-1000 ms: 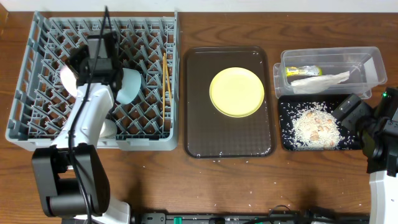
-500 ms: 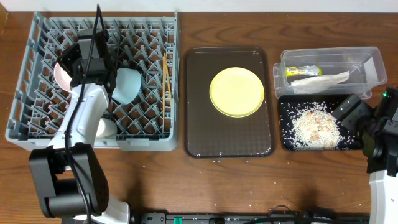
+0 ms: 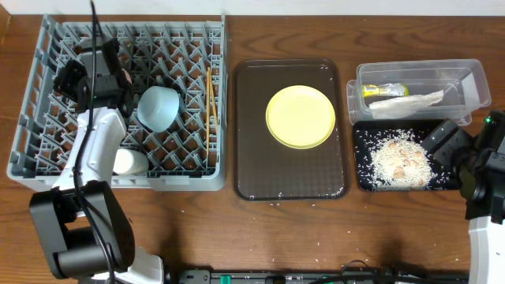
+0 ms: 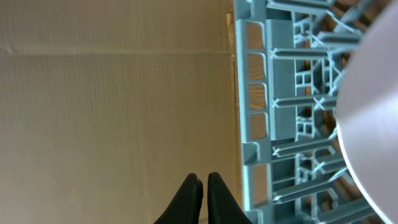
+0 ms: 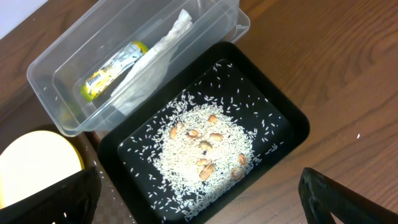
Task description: Sort waste into correct bins and load items into the dishwasher
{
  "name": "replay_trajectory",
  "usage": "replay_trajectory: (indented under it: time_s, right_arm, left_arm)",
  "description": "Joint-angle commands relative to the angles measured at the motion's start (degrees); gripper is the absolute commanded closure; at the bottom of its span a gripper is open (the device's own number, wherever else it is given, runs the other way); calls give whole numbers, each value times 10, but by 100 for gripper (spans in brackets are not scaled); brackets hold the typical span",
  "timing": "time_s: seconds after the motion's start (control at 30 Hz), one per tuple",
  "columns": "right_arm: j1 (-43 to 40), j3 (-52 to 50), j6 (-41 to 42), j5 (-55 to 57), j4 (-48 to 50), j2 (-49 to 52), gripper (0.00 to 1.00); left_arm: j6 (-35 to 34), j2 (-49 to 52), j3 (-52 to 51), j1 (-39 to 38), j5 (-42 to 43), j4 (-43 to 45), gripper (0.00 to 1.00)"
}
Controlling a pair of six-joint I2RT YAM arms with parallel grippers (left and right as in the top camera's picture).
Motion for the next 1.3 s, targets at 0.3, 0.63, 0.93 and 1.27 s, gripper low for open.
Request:
replay_trajectory:
  time_s: [0.3, 0.63, 0.93, 1.27]
  right_arm:
    - [-4, 1, 7, 4, -1, 0, 1]
    - [-4, 1, 7, 4, -1, 0, 1]
    - [-4, 1, 7, 4, -1, 0, 1]
    - [-4, 1, 7, 4, -1, 0, 1]
  left_arm:
    - [-590, -130, 1, 48, 199, -189, 21]
    - [-752, -193, 7, 258, 723, -280, 13]
    - [-771, -150, 7, 255, 719, -284, 24]
    - [-840, -61, 47, 233, 707, -281, 32]
